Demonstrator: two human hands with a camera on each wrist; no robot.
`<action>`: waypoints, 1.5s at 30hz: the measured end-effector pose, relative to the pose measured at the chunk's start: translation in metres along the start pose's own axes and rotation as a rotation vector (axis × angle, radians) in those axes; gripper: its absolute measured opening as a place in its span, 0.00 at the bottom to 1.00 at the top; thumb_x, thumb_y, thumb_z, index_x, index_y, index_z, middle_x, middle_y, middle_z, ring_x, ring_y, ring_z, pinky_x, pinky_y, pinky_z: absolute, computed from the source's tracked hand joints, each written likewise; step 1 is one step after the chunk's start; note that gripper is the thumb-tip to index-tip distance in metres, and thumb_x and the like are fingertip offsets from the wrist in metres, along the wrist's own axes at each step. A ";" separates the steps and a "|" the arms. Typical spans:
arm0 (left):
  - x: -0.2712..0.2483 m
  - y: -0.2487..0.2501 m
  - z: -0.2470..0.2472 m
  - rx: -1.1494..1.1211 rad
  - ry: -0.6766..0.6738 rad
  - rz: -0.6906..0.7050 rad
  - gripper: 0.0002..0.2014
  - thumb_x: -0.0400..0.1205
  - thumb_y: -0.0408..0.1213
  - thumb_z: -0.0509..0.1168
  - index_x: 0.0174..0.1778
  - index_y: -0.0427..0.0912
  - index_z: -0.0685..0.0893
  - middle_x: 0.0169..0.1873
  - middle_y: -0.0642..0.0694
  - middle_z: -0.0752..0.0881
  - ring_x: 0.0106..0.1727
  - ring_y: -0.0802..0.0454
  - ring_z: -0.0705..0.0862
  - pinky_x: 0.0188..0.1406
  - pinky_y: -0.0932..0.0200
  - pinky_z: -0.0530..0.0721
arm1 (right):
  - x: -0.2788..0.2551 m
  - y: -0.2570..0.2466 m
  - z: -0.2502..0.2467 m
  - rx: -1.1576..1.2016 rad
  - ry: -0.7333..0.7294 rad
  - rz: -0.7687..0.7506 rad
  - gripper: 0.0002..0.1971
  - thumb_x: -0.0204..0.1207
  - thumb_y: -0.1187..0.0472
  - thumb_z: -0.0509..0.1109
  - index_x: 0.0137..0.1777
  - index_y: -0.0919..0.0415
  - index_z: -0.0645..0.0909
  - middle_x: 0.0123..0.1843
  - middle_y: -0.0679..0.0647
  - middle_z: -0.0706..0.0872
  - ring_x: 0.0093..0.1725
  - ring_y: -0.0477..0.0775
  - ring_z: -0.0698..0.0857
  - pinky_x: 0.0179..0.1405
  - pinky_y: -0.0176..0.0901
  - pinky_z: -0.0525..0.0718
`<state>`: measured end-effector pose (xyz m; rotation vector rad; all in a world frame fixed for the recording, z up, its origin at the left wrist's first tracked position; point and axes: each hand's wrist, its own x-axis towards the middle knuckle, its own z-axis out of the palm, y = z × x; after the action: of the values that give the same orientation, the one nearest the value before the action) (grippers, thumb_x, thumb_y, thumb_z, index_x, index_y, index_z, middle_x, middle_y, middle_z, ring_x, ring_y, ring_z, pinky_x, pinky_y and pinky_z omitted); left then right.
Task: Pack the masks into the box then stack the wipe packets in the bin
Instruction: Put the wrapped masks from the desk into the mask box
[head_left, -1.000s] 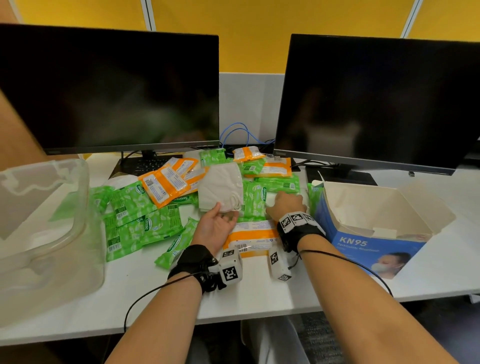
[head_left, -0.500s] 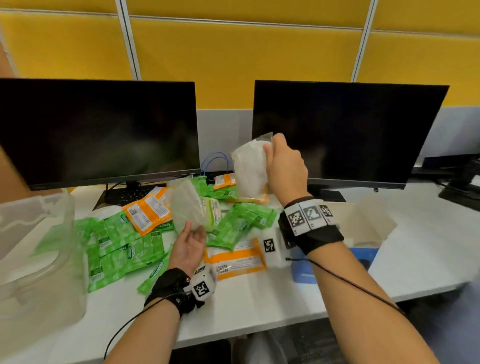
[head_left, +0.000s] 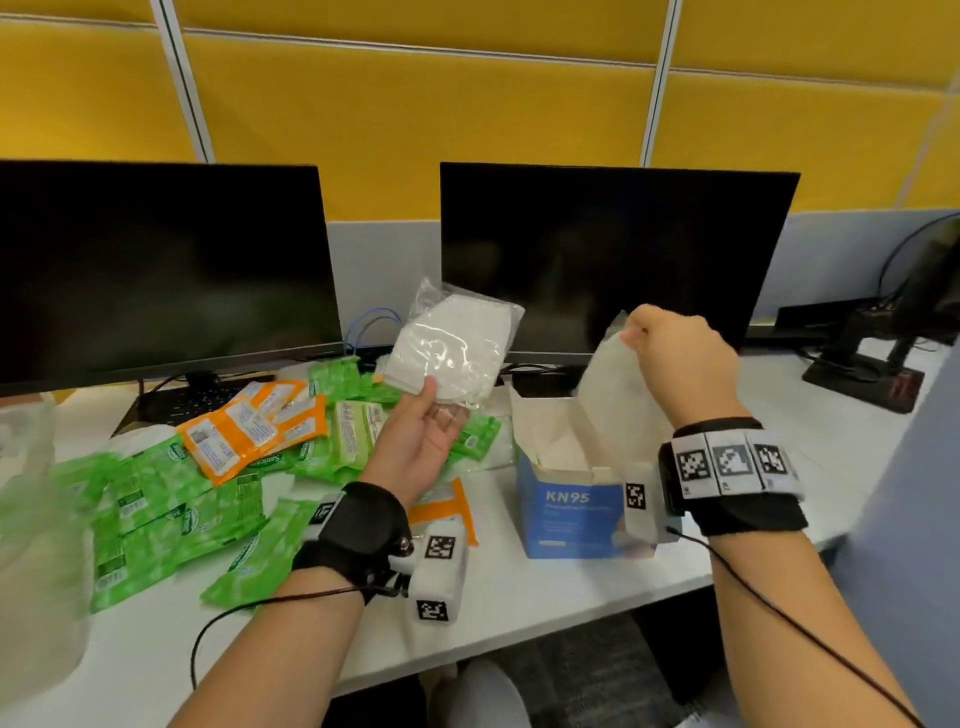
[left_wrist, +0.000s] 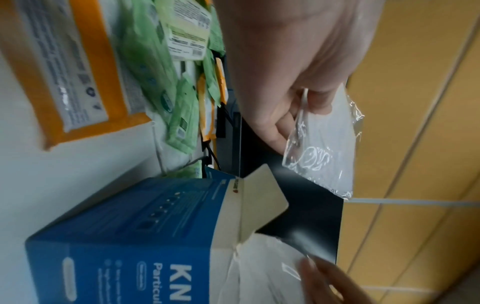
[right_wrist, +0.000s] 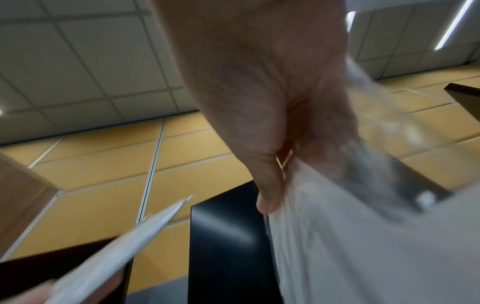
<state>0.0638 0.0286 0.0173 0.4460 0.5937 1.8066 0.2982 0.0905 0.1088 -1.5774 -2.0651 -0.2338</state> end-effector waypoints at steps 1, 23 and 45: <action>0.000 -0.003 0.008 0.023 -0.023 -0.002 0.15 0.87 0.34 0.56 0.69 0.42 0.74 0.63 0.40 0.84 0.57 0.48 0.88 0.54 0.54 0.88 | -0.001 -0.001 0.006 -0.031 -0.079 -0.011 0.10 0.83 0.59 0.61 0.61 0.55 0.79 0.50 0.59 0.85 0.47 0.61 0.83 0.42 0.47 0.76; 0.005 -0.007 0.011 0.872 -0.078 0.239 0.13 0.86 0.35 0.58 0.67 0.47 0.76 0.62 0.50 0.84 0.65 0.50 0.83 0.65 0.52 0.79 | -0.018 -0.063 0.087 1.207 -0.734 0.197 0.15 0.78 0.67 0.67 0.64 0.58 0.79 0.57 0.57 0.89 0.56 0.57 0.88 0.58 0.52 0.86; 0.008 -0.028 -0.004 1.764 -0.108 0.199 0.16 0.79 0.37 0.64 0.64 0.47 0.78 0.67 0.46 0.67 0.75 0.49 0.62 0.76 0.52 0.60 | -0.001 -0.028 0.006 0.585 -0.137 -0.031 0.12 0.75 0.60 0.72 0.57 0.52 0.81 0.48 0.48 0.81 0.45 0.46 0.81 0.31 0.27 0.72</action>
<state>0.0800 0.0418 -0.0027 1.7457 2.0269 0.9428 0.2701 0.0831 0.1083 -1.2220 -2.0068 0.4445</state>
